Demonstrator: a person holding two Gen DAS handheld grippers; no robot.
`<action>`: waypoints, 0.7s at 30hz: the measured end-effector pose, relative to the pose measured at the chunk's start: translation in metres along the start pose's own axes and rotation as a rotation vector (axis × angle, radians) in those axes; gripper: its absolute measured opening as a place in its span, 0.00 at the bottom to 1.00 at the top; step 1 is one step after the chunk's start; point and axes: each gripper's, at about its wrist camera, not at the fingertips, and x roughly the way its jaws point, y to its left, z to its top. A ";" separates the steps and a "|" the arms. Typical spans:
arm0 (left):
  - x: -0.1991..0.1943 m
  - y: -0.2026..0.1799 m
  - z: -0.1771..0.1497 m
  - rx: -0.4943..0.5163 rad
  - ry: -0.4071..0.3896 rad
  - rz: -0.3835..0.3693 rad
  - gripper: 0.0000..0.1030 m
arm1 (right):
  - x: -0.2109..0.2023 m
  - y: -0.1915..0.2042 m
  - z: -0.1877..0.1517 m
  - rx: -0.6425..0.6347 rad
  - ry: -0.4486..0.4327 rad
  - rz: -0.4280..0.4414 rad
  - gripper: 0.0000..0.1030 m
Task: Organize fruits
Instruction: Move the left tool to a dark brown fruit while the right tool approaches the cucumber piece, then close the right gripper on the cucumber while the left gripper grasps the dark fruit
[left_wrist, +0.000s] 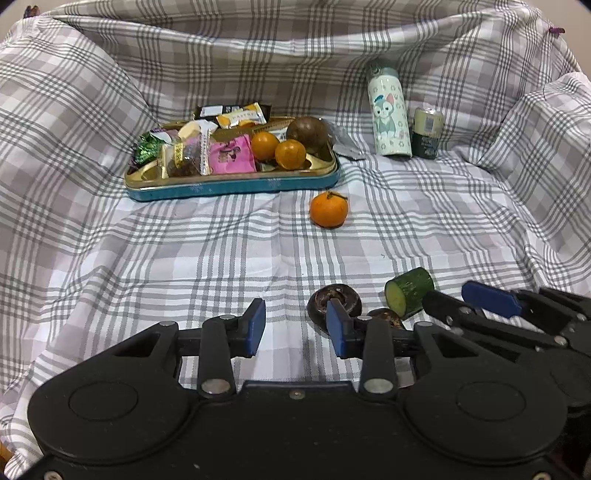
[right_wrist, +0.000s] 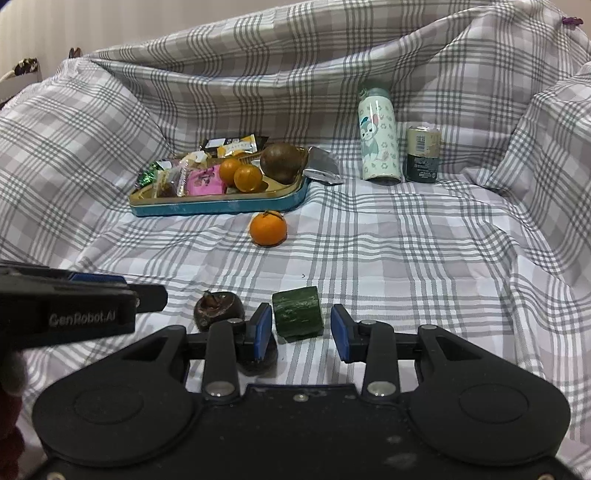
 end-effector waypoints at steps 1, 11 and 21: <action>0.002 0.000 0.000 0.000 0.006 -0.002 0.44 | 0.004 0.000 0.001 -0.003 0.003 -0.001 0.37; 0.019 -0.001 -0.003 0.011 0.045 -0.021 0.44 | 0.026 0.000 0.003 -0.015 0.021 0.004 0.37; 0.027 -0.004 -0.007 0.010 0.072 -0.019 0.44 | 0.029 0.000 0.003 -0.022 0.008 0.027 0.37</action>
